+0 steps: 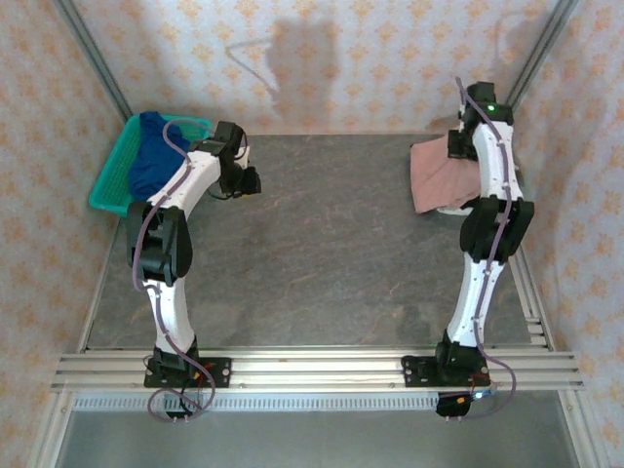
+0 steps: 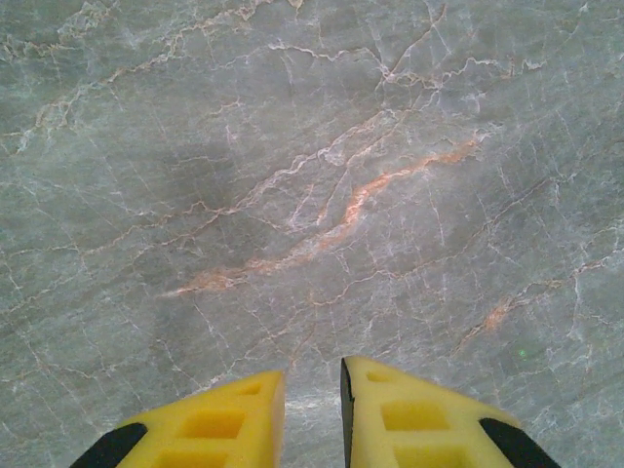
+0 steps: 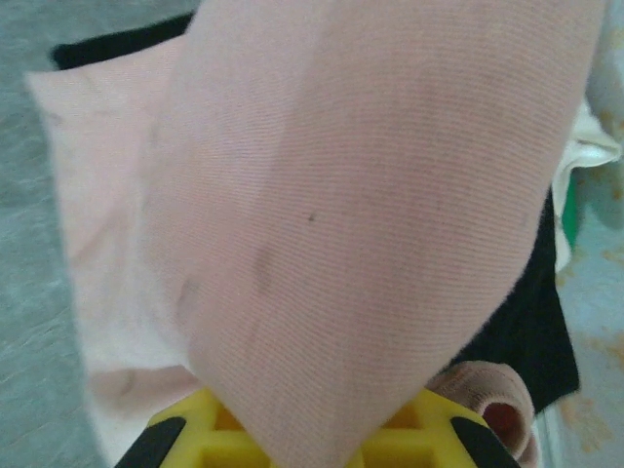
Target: Fold and stack the t-shirts
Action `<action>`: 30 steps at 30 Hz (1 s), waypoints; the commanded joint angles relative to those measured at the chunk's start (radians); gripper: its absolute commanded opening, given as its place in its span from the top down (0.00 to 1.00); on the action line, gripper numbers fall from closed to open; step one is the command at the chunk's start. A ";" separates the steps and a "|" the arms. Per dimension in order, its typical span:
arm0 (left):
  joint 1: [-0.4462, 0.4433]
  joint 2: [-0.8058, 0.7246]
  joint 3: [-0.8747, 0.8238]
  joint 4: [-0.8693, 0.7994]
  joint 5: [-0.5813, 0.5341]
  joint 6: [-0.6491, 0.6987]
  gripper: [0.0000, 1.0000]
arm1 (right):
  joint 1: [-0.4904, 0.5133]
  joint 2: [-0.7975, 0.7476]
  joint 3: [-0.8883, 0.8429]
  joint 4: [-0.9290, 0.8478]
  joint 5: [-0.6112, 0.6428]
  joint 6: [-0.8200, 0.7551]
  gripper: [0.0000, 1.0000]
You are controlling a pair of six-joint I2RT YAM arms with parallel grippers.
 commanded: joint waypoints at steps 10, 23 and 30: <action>0.011 -0.036 -0.017 -0.046 -0.010 0.017 0.78 | -0.110 0.069 0.131 0.048 -0.155 -0.113 1.00; 0.010 -0.020 -0.016 -0.048 0.000 0.021 0.78 | -0.113 0.024 -0.045 0.369 0.375 -0.125 1.00; 0.011 -0.011 -0.010 -0.053 0.001 0.034 0.78 | -0.119 0.179 0.124 0.146 0.353 -0.094 0.61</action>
